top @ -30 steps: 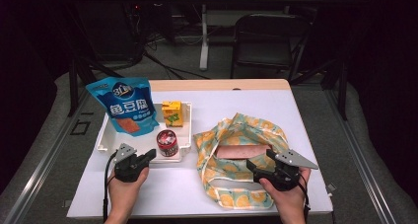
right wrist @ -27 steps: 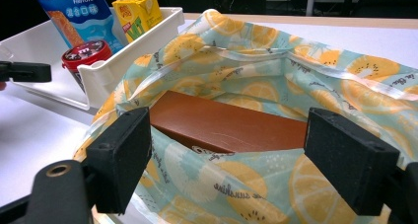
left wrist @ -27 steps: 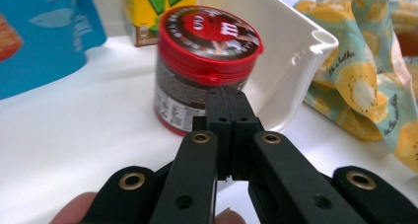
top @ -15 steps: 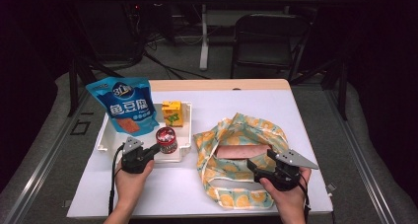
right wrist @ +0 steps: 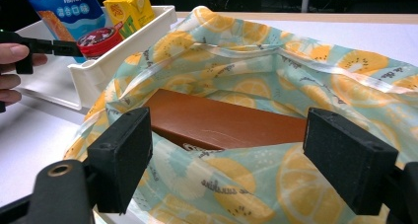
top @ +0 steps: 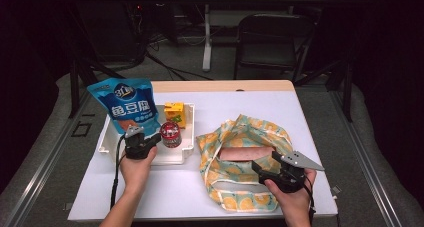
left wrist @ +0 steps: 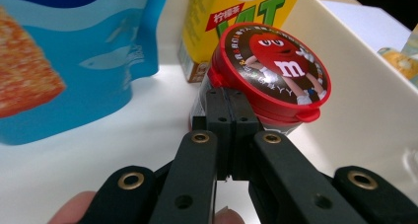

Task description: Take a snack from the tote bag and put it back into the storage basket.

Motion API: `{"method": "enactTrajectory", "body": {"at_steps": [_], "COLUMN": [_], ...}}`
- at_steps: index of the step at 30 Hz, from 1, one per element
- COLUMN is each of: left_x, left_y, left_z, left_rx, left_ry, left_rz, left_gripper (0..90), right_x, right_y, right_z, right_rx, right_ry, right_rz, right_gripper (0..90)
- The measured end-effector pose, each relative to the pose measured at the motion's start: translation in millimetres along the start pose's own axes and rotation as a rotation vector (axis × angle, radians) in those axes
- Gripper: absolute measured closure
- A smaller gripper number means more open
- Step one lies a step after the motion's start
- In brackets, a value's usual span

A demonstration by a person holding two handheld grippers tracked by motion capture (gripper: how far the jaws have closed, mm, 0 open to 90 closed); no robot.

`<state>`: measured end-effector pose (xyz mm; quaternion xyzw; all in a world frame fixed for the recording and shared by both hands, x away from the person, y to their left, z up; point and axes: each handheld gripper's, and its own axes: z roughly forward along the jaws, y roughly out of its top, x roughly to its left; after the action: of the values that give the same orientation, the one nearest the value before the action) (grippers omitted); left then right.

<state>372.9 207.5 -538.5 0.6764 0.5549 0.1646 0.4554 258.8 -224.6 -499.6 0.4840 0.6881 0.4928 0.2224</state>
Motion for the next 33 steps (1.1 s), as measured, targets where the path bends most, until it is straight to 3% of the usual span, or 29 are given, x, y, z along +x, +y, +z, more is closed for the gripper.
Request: {"method": "enactTrajectory", "body": {"at_steps": [9,12,16,26,30,33], "left_x": [-14.2,-19.4,-22.4,-25.7,-28.5,-32.6], "left_y": [-0.8,-0.5,0.4,-0.8,-7.5,-12.4], "left_z": [15.2,18.2,19.9,19.3,5.5,-8.3], "left_rx": [0.014,0.023,0.023,0.010,-0.009,-0.026], "left_ry": [-0.040,-0.033,-0.029,-0.034,-0.044,-0.060], "left_rz": [-0.007,0.025,0.036,0.038,0.054,0.063], "left_gripper": [90.0,90.0,90.0,90.0,89.7,89.7], "right_x": [-1.7,-1.5,-0.6,-2.1,-7.0,-14.4], "right_y": [-0.1,-0.2,-1.0,-2.3,-2.4,-1.0], "right_z": [-0.1,0.2,1.7,1.9,-0.1,-5.9], "right_rx": [0.002,0.008,0.002,-0.012,-0.029,-0.061], "right_ry": [-0.005,-0.003,0.003,0.006,0.003,-0.087], "right_rz": [0.000,-0.004,-0.006,0.002,0.005,0.015], "right_gripper": [18.8,18.9,20.7,24.9,36.9,71.0]}}
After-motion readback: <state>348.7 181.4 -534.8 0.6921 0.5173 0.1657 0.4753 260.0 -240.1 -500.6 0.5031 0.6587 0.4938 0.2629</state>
